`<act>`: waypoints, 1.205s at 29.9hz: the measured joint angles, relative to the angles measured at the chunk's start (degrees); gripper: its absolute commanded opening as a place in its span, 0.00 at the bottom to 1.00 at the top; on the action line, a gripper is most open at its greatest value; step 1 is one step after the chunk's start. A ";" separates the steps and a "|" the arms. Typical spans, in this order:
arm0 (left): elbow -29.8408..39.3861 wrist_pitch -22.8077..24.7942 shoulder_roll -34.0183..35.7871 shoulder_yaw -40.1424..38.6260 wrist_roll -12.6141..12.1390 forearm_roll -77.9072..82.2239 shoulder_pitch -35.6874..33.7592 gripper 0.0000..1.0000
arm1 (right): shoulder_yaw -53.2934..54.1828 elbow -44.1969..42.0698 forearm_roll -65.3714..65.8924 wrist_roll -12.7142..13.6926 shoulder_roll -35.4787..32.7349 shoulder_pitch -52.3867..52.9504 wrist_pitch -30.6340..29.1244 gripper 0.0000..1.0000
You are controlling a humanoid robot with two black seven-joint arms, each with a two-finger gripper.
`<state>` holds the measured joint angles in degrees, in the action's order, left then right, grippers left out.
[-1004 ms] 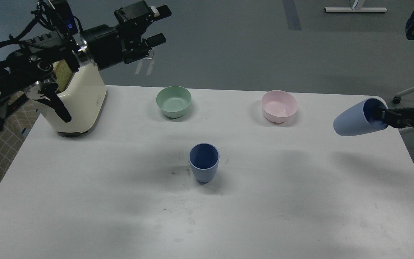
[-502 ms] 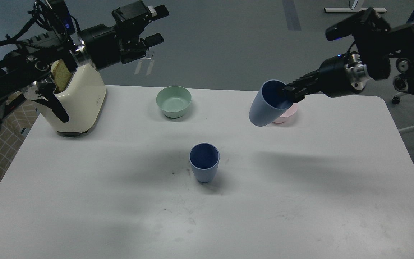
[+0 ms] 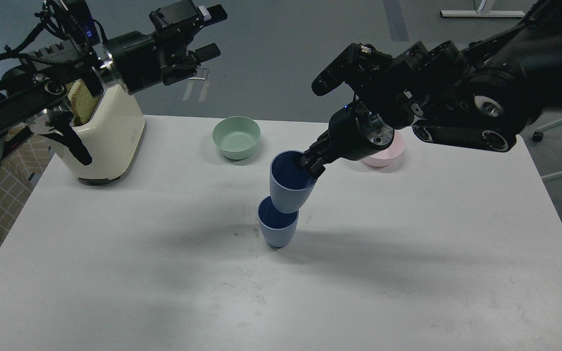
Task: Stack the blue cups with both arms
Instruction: 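Carry the cup over the centered cup and lower it inside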
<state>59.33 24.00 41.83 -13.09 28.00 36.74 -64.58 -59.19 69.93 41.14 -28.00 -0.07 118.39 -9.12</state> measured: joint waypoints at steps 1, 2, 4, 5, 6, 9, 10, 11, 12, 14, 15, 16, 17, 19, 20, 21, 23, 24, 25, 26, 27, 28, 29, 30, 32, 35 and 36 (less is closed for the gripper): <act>0.03 0.00 0.05 0.00 0.00 0.00 0.00 0.96 | -0.03 -0.05 -0.48 0.00 0.03 0.00 0.06 0.00; 0.05 0.00 0.09 0.00 0.00 0.00 0.00 0.96 | -0.05 -0.10 -0.97 0.00 0.05 0.00 0.08 0.00; 0.08 0.00 0.14 -0.01 0.00 0.00 0.04 0.96 | -0.05 -0.22 -2.22 0.00 0.06 0.00 0.13 0.00; 0.08 0.00 0.14 -0.01 0.00 0.00 0.05 0.96 | -0.05 -0.24 -2.71 0.00 0.07 0.00 0.13 0.00; 0.08 0.00 0.14 -0.01 0.00 0.00 0.06 0.96 | -0.06 -0.25 -3.21 0.00 0.07 0.00 0.16 0.00; 0.08 0.00 0.13 -0.01 0.00 0.00 0.06 0.96 | -0.13 -0.25 -3.95 0.00 0.07 0.00 0.18 0.00; 0.09 0.00 0.13 -0.01 0.00 0.00 0.06 0.96 | -0.16 -0.26 -4.00 0.00 0.07 0.00 0.18 0.00; 0.09 0.00 0.13 -0.01 0.00 0.00 0.06 0.96 | -0.30 -0.26 -4.03 0.00 0.07 0.00 0.18 0.00; 0.09 0.00 0.12 -0.01 0.00 0.00 0.06 0.96 | -0.45 -0.27 -4.03 0.00 0.07 0.00 0.18 0.00; 0.09 0.00 0.10 -0.01 0.00 0.00 0.07 0.96 | -0.81 -0.26 -4.03 0.00 0.07 0.00 0.11 0.00; 0.09 0.00 0.10 -0.01 0.00 0.00 0.07 0.96 | -0.98 -0.27 -4.00 0.00 0.07 0.00 0.07 0.00; 0.09 0.00 0.10 -0.01 0.00 0.00 0.07 0.96 | -1.10 -0.26 -3.96 0.00 0.07 0.00 0.04 0.00; 0.09 0.00 0.10 -0.01 0.00 0.00 0.07 0.96 | -1.20 -0.26 -3.92 0.00 0.07 0.00 0.02 0.00; 0.09 0.00 0.10 -0.01 0.00 0.00 0.07 0.96 | -1.25 -0.20 -3.92 0.00 0.07 0.00 0.00 0.00; 0.09 0.00 0.10 -0.01 0.00 0.00 0.08 0.96 | -1.27 -0.14 -3.92 0.00 0.07 0.00 0.00 0.00; 0.05 0.00 0.09 -0.01 0.00 0.00 0.12 0.96 | -1.27 -0.09 -4.01 0.00 0.07 0.00 0.00 0.00; -0.09 -0.04 0.09 -0.01 0.00 0.06 0.15 0.96 | -1.24 -0.04 -4.63 0.00 0.07 -0.07 0.00 0.00; -0.13 -0.06 0.09 0.00 0.00 0.07 0.15 0.96 | -1.16 0.06 -5.20 0.00 0.07 -0.12 0.01 0.00; -0.15 -0.07 0.10 0.00 0.00 0.08 0.15 0.96 | -1.10 0.12 -5.76 0.00 0.07 -0.18 0.03 0.00; -0.16 -0.08 0.14 0.02 0.00 0.08 0.15 0.96 | -1.01 0.16 -6.40 0.00 0.07 -0.26 0.05 0.00; -0.17 -0.08 0.23 0.04 0.00 0.08 0.15 0.96 | -0.94 0.18 -6.88 0.00 0.07 -0.31 0.05 0.00; -0.17 -0.08 0.33 0.06 0.00 0.08 0.15 0.96 | -0.87 0.19 -7.20 0.00 0.07 -0.36 0.05 0.00; -0.18 -0.09 0.39 0.07 0.00 0.08 0.15 0.96 | -0.82 0.19 -7.37 0.00 0.07 -0.42 0.06 0.00; -0.18 -0.09 0.41 0.07 0.00 0.08 0.16 0.96 | -0.77 0.20 -7.46 0.00 0.07 -0.47 0.06 0.00; -0.18 -0.09 0.43 0.07 0.00 0.09 0.16 0.96 | -0.70 0.25 -7.54 0.00 0.07 -0.51 0.07 0.00; -0.18 -0.09 0.44 0.07 0.00 0.09 0.16 0.96 | -0.67 0.30 -7.56 0.00 0.07 -0.59 0.07 0.00; -0.18 -0.09 0.44 0.06 0.00 0.09 0.16 0.96 | -0.67 0.35 -7.56 0.00 0.07 -0.65 0.06 0.00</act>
<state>59.15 23.91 42.27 -13.03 28.00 36.83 -64.42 -59.86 70.29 33.58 -28.00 0.00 117.74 -9.06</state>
